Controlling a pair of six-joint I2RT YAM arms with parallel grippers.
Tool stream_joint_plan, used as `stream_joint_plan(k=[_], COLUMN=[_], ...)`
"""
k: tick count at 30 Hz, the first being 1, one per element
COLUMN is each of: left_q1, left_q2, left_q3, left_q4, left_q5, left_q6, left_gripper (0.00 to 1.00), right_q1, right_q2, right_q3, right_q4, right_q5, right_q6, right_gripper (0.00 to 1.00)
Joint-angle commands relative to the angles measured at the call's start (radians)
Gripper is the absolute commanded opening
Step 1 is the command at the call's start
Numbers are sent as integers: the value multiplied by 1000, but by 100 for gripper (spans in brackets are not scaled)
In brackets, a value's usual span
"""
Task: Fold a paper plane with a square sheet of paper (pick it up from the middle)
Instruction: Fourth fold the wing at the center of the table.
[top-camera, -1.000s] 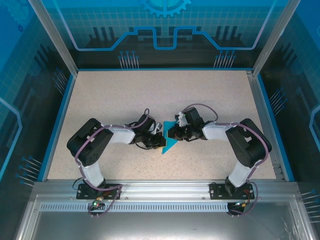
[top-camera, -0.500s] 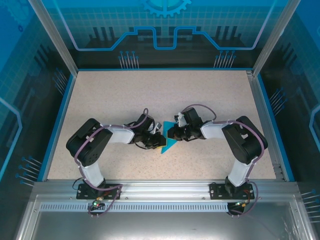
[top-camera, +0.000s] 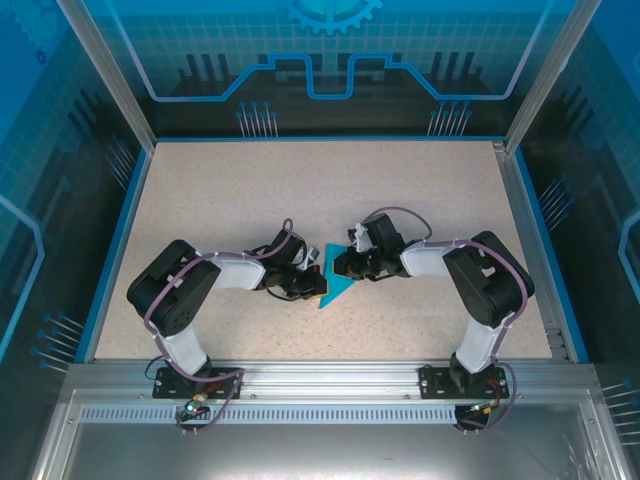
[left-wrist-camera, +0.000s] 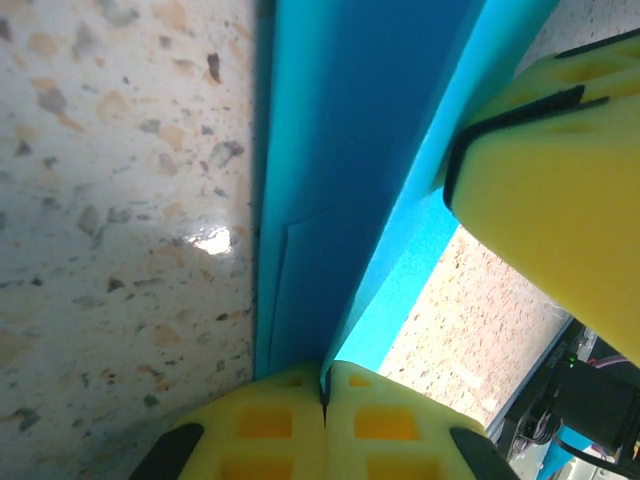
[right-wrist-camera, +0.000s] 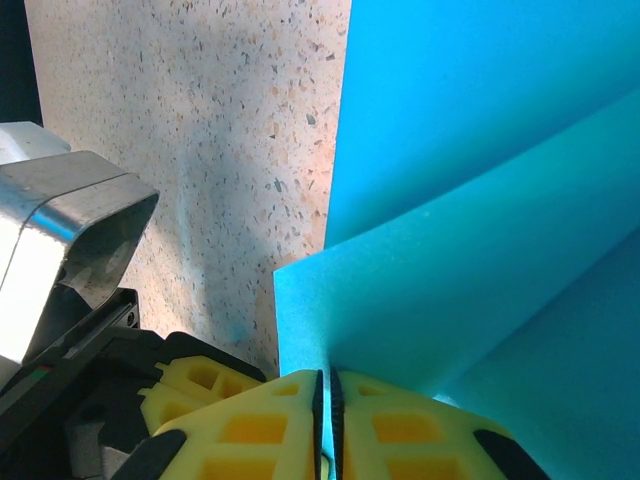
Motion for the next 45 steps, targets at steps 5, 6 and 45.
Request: stream_joint_plan(k=[5,6,45], left_q1=[21,24,59], left_q2=[-20,-19,87], left_q3=[4,4,68], left_q4=[-46,-47,-114], left_q5=[22,21,110], left_q6=[-71,-77,-16], left_gripper=[0,0,0], right_q1=[-3,-2,16], right_q2=[26,30,47], right_q3=[25,29,57], right_q4=[25,23,2], right_q5=[-44,-45,36], right_q6=[5,3,20], right_gripper=[15,15,17])
